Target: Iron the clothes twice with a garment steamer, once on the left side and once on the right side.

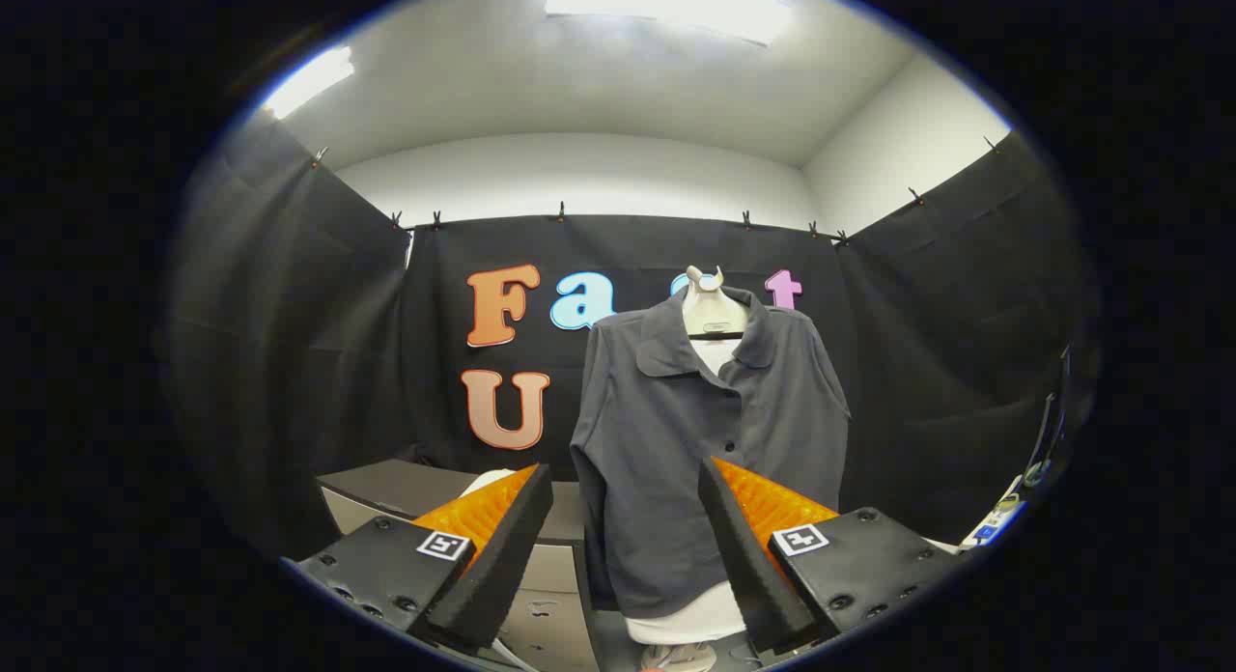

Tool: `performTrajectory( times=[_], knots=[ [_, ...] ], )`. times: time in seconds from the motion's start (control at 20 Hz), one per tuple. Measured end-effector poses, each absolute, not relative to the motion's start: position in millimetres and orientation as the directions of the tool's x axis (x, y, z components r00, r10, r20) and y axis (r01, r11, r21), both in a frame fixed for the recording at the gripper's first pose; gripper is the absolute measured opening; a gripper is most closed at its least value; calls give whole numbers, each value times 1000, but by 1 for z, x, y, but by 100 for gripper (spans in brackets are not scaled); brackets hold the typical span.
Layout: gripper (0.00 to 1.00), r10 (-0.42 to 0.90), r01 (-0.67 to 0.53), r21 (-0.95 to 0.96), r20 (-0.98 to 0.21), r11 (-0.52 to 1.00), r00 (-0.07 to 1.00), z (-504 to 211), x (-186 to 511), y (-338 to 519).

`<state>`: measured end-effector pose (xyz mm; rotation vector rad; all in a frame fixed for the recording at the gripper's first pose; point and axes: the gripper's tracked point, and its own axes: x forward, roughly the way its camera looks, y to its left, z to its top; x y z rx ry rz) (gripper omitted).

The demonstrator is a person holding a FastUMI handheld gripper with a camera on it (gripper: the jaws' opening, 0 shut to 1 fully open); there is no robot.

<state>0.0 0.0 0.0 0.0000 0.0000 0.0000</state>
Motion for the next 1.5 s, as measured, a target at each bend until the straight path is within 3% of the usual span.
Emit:
performTrajectory(
  times=[0.3, 1.0, 1.3, 1.5],
  knots=[
    [98, -29, 30, -28, 16, 999, 999, 6, -4, 6],
    [98, 43, -46, 60, 53, 997, 998, 17, 23, 45],
    [98, 111, -110, 46, -9, 993, 994, 17, 67, 79],
    [98, 138, -131, 66, -112, 989, 984, -3, 103, 113]
  ],
)
